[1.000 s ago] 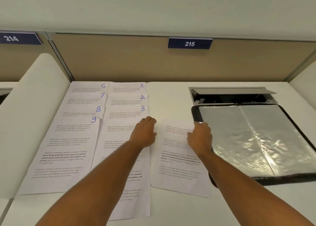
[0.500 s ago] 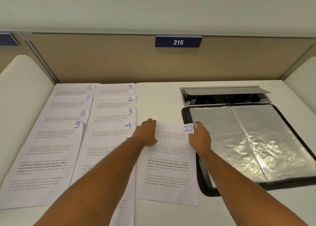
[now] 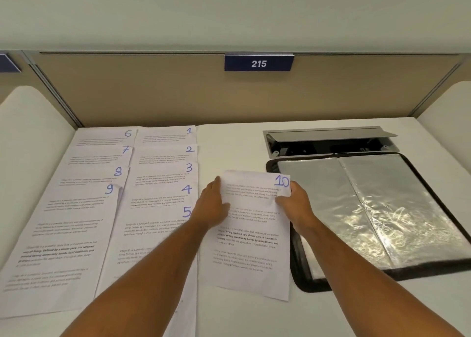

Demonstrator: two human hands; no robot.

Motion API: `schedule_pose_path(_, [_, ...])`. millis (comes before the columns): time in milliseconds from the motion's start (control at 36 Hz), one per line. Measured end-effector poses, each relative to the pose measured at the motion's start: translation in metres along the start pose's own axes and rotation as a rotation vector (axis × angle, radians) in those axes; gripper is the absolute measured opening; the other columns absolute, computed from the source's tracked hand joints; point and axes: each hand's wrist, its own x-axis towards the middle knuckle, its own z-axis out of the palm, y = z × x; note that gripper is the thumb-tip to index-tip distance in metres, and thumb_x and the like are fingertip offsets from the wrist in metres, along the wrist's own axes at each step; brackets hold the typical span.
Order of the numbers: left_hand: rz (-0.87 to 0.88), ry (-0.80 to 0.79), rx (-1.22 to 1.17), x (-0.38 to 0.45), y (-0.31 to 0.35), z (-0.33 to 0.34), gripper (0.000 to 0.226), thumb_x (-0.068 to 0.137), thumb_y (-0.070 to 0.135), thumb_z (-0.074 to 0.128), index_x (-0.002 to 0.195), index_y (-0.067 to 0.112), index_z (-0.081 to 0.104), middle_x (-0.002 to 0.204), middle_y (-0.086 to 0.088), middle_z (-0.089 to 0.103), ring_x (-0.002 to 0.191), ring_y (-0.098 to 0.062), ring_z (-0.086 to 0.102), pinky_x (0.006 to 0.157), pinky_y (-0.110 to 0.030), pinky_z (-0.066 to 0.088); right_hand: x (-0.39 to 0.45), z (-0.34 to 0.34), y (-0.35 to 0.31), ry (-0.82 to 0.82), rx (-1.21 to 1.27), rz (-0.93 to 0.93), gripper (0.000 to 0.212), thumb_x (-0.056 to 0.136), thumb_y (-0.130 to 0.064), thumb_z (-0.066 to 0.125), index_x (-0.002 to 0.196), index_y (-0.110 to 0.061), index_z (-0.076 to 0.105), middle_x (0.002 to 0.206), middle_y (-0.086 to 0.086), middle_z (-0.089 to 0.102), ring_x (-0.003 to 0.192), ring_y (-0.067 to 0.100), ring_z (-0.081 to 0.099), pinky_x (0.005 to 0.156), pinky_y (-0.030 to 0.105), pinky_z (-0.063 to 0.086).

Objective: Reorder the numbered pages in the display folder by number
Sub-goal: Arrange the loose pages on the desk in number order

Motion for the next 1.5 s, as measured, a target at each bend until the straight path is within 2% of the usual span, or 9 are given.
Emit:
schedule_pose_path(111, [-0.106, 0.071, -0.292, -0.007, 0.005, -0.002, 0.069, 0.1, 0.019, 0.058, 0.159, 0.013, 0.023, 0.155, -0.009, 0.042, 0.142, -0.026, 0.041, 0.117, -0.039, 0.033, 0.0, -0.01, -0.008, 0.041, 0.086, 0.011, 0.034, 0.091, 0.002, 0.062, 0.117, -0.02, 0.062, 0.109, 0.002, 0.071, 0.097, 0.023, 0.07, 0.082, 0.044, 0.062])
schedule_pose_path(250, [-0.125, 0.006, -0.425, -0.014, 0.005, -0.008, 0.035, 0.098, 0.018, 0.059, 0.132, 0.012, 0.055, 0.122, 0.0, 0.064, 0.109, -0.021, 0.062, 0.096, -0.035, 0.051, -0.005, -0.02, -0.024, 0.106, 0.118, -0.012, 0.03, 0.094, 0.003, 0.061, 0.118, -0.015, 0.061, 0.106, -0.001, 0.068, 0.09, 0.012, 0.066, 0.063, 0.027, 0.051])
schedule_pose_path(361, [-0.157, 0.062, -0.546, -0.021, 0.007, -0.015, 0.018, 0.095, 0.008, 0.057, 0.109, 0.017, 0.065, 0.102, 0.0, 0.071, 0.099, -0.022, 0.069, 0.091, -0.039, 0.058, -0.011, -0.023, -0.032, 0.053, 0.087, 0.0, 0.032, 0.095, 0.006, 0.054, 0.118, -0.016, 0.057, 0.107, 0.001, 0.067, 0.092, 0.015, 0.065, 0.068, 0.03, 0.053])
schedule_pose_path(528, [-0.198, 0.12, -0.665, -0.03, 0.009, -0.029, 0.019, 0.095, 0.008, 0.054, 0.106, 0.017, 0.066, 0.102, 0.0, 0.073, 0.096, -0.021, 0.07, 0.089, -0.042, 0.059, -0.023, -0.023, -0.028, -0.162, 0.019, 0.08, 0.033, 0.094, 0.007, 0.053, 0.118, -0.015, 0.056, 0.117, 0.004, 0.069, 0.103, 0.025, 0.069, 0.084, 0.043, 0.06])
schedule_pose_path(694, [-0.221, 0.154, -0.704, -0.04, 0.0, -0.041, 0.024, 0.093, 0.01, 0.055, 0.113, 0.014, 0.067, 0.104, -0.001, 0.073, 0.098, -0.022, 0.07, 0.091, -0.046, 0.059, -0.034, -0.014, -0.026, -0.149, -0.015, 0.082, 0.028, 0.094, 0.007, 0.058, 0.115, -0.011, 0.056, 0.116, 0.007, 0.069, 0.103, 0.029, 0.07, 0.09, 0.053, 0.06])
schedule_pose_path(861, [-0.227, 0.169, -0.761, -0.064, -0.007, -0.061, 0.03, 0.094, 0.009, 0.052, 0.119, 0.017, 0.066, 0.108, 0.0, 0.072, 0.1, -0.02, 0.069, 0.093, -0.043, 0.058, -0.046, 0.007, -0.039, -0.048, 0.01, -0.01, 0.029, 0.096, 0.002, 0.06, 0.121, -0.012, 0.058, 0.108, 0.001, 0.07, 0.092, 0.023, 0.072, 0.068, 0.035, 0.06])
schedule_pose_path(1028, [-0.263, 0.158, -0.803, -0.093, -0.031, -0.075, 0.049, 0.092, -0.003, 0.042, 0.133, 0.018, 0.057, 0.113, 0.0, 0.069, 0.1, -0.018, 0.068, 0.084, -0.035, 0.06, -0.06, 0.042, -0.04, -0.042, 0.015, -0.045, 0.026, 0.095, 0.003, 0.06, 0.119, -0.01, 0.061, 0.107, 0.007, 0.072, 0.091, 0.023, 0.071, 0.073, 0.035, 0.057])
schedule_pose_path(1278, [-0.327, 0.403, -0.809, -0.137, -0.097, -0.097, 0.043, 0.093, -0.002, 0.051, 0.129, 0.023, 0.053, 0.1, 0.002, 0.068, 0.087, -0.01, 0.067, 0.063, -0.018, 0.052, -0.108, 0.118, -0.039, -0.178, -0.048, -0.038, 0.033, 0.092, 0.005, 0.054, 0.115, -0.017, 0.061, 0.103, -0.001, 0.071, 0.091, 0.02, 0.07, 0.072, 0.033, 0.056])
schedule_pose_path(1500, [-0.309, 0.59, -0.52, -0.179, -0.17, -0.121, 0.024, 0.094, 0.003, 0.055, 0.109, 0.02, 0.061, 0.106, 0.007, 0.063, 0.097, -0.009, 0.061, 0.08, -0.017, 0.045, -0.152, 0.185, -0.035, -0.209, -0.152, -0.148, 0.038, 0.093, -0.006, 0.06, 0.122, -0.028, 0.05, 0.092, -0.001, 0.069, 0.085, 0.014, 0.067, 0.07, 0.031, 0.051])
